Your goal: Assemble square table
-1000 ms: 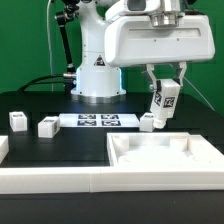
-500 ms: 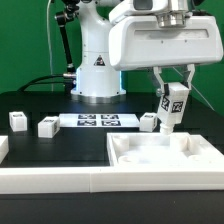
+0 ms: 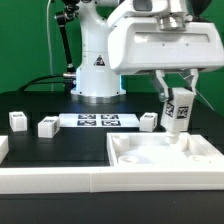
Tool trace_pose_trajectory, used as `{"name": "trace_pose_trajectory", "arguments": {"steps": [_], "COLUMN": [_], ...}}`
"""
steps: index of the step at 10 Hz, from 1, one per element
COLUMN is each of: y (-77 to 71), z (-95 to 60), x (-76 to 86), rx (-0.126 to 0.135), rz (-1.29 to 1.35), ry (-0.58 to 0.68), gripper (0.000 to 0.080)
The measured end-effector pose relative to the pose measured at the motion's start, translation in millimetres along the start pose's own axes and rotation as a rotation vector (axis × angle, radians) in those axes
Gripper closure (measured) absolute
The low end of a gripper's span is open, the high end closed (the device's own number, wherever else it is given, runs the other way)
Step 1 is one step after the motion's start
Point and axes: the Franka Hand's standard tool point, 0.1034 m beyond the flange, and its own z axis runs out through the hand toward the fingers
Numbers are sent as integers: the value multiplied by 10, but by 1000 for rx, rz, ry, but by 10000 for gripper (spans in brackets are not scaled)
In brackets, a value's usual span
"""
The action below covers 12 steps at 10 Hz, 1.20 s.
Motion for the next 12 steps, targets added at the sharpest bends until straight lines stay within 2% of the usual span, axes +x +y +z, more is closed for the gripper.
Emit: {"name": "trace_pose_trajectory", "arguments": {"steps": [1,5,7,9,12], "y": [-16,-26,-145,-174,-197], "z": [21,34,88,161,244], "x": [85,78,164,277,239], "rx": [0,-4,8,17,24], "rz": [-4,-6,-4,-7,-7], "ry": [14,25,31,36,28], "gripper": [508,508,508,508,508]}}
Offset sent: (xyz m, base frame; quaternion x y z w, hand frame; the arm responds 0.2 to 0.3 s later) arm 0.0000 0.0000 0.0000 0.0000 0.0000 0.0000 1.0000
